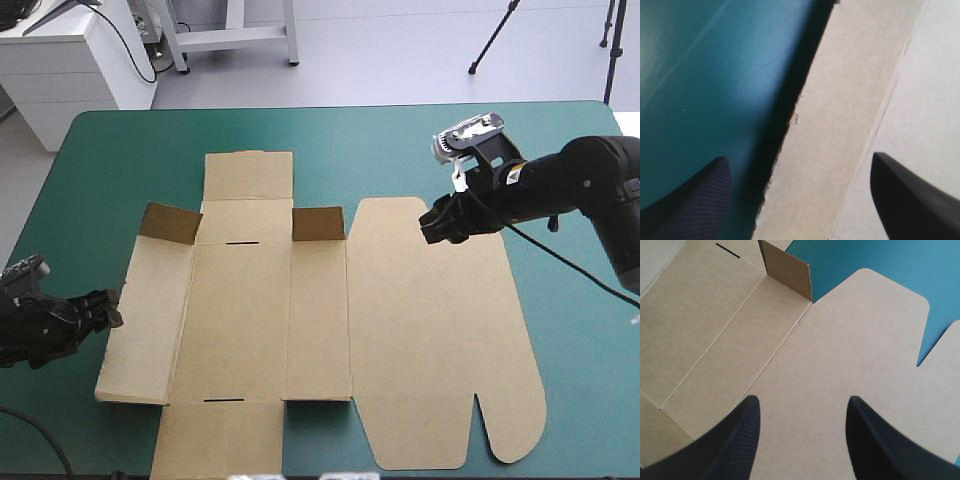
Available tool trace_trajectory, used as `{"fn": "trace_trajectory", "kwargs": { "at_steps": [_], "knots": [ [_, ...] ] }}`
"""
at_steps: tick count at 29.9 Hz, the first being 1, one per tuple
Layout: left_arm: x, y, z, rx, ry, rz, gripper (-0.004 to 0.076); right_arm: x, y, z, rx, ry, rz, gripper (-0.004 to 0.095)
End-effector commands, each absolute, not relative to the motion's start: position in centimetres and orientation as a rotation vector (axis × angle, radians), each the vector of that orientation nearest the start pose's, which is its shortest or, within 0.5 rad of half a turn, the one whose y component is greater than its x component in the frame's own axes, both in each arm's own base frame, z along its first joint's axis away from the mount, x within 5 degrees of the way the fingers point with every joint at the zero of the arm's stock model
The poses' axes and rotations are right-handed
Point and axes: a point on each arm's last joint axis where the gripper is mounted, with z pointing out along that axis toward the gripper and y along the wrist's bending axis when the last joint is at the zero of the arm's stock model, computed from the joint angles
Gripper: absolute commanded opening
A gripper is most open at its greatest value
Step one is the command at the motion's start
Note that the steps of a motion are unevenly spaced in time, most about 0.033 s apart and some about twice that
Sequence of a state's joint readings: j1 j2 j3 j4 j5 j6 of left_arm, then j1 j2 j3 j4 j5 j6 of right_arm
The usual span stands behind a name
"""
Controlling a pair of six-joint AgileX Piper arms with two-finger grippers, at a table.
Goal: Fold the box
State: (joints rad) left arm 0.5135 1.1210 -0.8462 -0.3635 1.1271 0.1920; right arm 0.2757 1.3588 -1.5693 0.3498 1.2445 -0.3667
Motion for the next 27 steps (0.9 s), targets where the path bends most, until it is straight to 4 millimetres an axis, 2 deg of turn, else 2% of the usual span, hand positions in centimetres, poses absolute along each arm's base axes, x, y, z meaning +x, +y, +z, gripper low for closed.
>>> {"fn": "trace_trajectory", "kwargs": {
  "at_steps": [1, 9, 16, 23, 27],
  "knots": [
    [18.8, 7.3, 28.5, -0.611, 2.662, -0.385, 0.0545, 23.6, 9.8, 45.1, -0.760, 2.252, 0.439, 0.0487],
    [21.2, 7.8, 25.4, -0.574, 2.760, -0.582, 0.0545, 23.7, 9.8, 45.2, -0.755, 2.234, 0.437, 0.0487],
    [22.2, 8.2, 23.4, -0.511, 2.822, -0.657, 0.0545, 23.8, 9.8, 45.2, -0.758, 2.235, 0.423, 0.0487],
    [23.3, 7.0, 23.4, -0.427, 2.726, -0.959, 0.0545, 23.8, 9.7, 45.2, -0.758, 2.234, 0.416, 0.0487],
    [23.1, 6.6, 23.6, -0.381, 2.732, -1.021, 0.0536, 23.8, 9.7, 45.2, -0.757, 2.232, 0.415, 0.0485]
  ]
}}
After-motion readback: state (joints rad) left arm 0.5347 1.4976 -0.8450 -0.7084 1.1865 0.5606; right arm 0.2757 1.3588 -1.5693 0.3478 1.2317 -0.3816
